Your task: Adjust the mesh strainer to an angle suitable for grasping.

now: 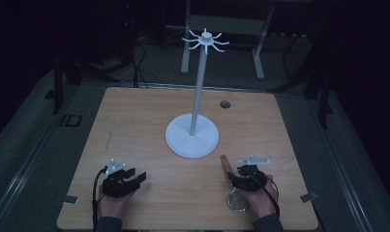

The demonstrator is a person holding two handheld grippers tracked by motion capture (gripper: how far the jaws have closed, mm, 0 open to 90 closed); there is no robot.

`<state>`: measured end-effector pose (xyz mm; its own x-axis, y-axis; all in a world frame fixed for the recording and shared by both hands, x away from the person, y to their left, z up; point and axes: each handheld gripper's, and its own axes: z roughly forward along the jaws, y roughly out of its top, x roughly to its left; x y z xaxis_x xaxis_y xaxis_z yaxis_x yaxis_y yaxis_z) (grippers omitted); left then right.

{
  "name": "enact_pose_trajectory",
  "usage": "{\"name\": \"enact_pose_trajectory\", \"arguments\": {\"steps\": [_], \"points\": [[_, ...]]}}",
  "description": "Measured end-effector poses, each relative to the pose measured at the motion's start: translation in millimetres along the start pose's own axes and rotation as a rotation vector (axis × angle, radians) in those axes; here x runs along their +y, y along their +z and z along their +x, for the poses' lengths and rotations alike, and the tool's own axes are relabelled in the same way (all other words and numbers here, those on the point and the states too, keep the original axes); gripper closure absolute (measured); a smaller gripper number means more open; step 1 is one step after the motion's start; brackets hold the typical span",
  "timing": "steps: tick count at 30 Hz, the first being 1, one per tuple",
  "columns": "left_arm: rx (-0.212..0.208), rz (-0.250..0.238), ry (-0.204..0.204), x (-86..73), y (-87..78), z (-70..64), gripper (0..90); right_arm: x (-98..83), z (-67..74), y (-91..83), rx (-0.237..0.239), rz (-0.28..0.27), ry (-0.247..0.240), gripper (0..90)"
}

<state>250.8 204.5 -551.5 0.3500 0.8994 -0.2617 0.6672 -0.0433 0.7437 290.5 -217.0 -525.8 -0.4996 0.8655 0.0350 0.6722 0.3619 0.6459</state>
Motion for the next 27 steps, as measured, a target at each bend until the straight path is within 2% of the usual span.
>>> {"name": "enact_pose_trajectory", "arguments": {"steps": [5,13,23,27], "points": [[0.000,0.001,-0.003,0.0,-0.6,0.4,46.9,-1.0,5.8,6.2,0.009,0.035,-0.024,54.2],[0.000,-0.006,-0.010,-0.1,-1.5,2.2,46.9,1.2,8.8,12.9,0.009,0.097,-0.047,60.1],[0.000,-0.003,-0.008,-0.1,-1.2,2.0,46.9,12.6,7.3,17.6,-0.001,0.212,-0.099,61.1],[-0.001,-0.005,-0.011,-0.1,-1.5,2.6,46.9,15.1,6.7,18.7,-0.002,0.237,-0.111,62.6]]}}
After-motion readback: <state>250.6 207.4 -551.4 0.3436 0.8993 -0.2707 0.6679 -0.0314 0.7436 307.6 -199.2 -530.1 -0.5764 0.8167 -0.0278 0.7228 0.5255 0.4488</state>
